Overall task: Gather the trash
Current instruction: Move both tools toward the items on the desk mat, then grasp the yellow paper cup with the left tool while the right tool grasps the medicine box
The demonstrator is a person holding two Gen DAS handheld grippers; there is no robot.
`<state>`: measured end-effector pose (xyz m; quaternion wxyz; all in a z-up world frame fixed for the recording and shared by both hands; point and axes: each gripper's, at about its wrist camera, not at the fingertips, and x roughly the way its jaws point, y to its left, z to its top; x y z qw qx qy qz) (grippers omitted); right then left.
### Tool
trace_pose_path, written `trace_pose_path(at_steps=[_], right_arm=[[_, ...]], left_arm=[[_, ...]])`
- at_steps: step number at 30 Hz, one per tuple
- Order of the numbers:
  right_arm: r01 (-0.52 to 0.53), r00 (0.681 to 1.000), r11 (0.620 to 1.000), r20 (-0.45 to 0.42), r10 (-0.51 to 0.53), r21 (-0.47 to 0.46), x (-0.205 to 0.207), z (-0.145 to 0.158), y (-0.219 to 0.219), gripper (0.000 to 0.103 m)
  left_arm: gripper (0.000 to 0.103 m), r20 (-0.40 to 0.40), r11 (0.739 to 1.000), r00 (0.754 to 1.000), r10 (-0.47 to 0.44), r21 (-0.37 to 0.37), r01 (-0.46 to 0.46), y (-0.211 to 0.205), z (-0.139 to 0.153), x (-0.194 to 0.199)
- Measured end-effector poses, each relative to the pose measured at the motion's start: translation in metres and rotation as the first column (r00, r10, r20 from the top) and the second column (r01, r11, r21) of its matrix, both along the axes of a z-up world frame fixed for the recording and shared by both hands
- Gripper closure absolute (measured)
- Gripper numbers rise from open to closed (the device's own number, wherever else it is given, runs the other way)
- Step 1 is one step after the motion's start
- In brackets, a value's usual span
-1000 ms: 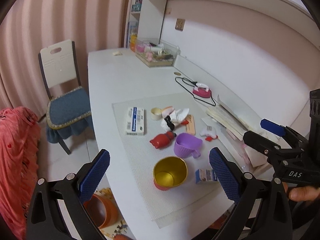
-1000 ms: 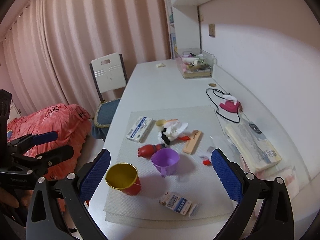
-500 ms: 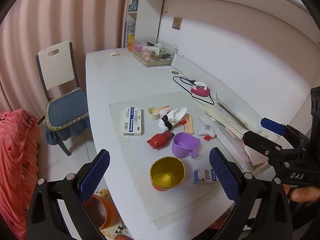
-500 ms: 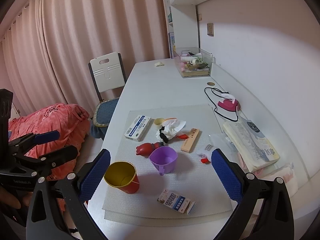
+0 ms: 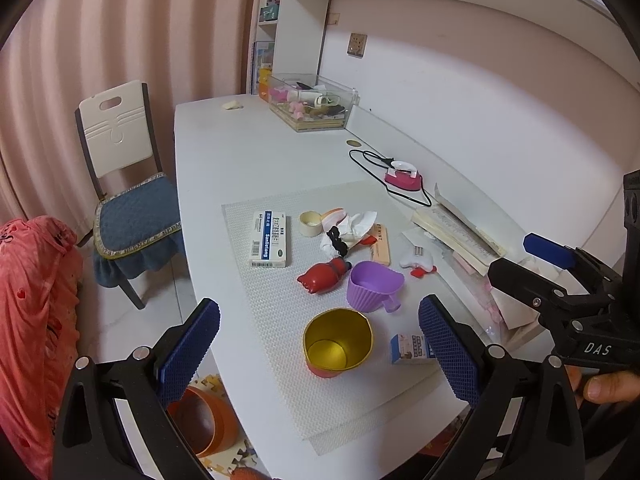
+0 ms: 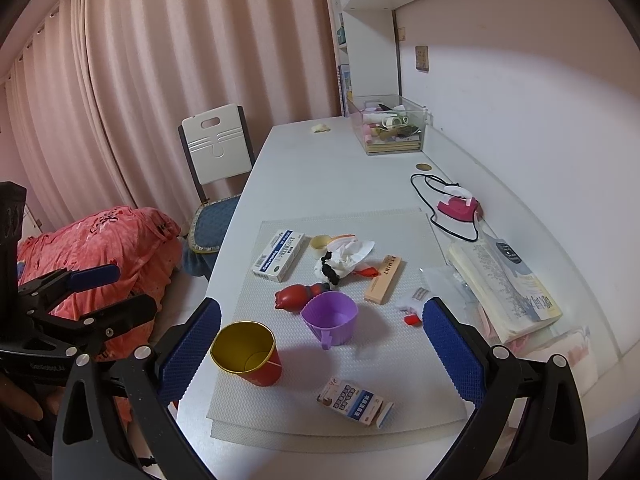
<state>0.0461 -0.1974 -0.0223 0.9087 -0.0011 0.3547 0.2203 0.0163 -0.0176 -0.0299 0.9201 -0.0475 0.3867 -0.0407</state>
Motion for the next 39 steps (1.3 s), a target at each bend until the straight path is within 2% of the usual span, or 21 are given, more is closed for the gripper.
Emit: trace_pose_path(at_steps=[16,27,30,33,39], right_arm=[[0.003,1.000,1.000,-0.003,-0.003,0.001,-0.001,0.000,-0.001,0.005],[-0.002,0.999,1.000,-0.053,0.002,-0.002,-0.002,-0.010,-0.007,0.005],[-0.028,0.998,0.999,-0.064,0.027,-0.028,-0.004,-0.017,-0.009,0.005],[-0.061,0.995,0.994,-0.090,0.052,-0.093,-0.005,-0.032,-0.011,0.005],[-0.126,0.981,0.976,-0.168,0.097,-0.176,-0.006,-0.067,-0.013,0.005]], left_arm=[[0.005,-0.008,1.000,1.000,-0.004,0.008,0.004,-0.001,-0.004,-0.003],[0.005,-0.078,0.999,0.996,-0.037,0.021,0.039,-0.005,-0.017,0.002],[0.005,-0.098,0.994,0.993,-0.064,0.082,0.072,-0.009,-0.024,0.003],[0.005,-0.128,0.981,0.986,-0.108,0.146,0.126,-0.013,-0.033,0.006],[0.005,-0.214,0.949,0.949,-0.234,0.160,0.270,-0.019,-0.059,0.012]])
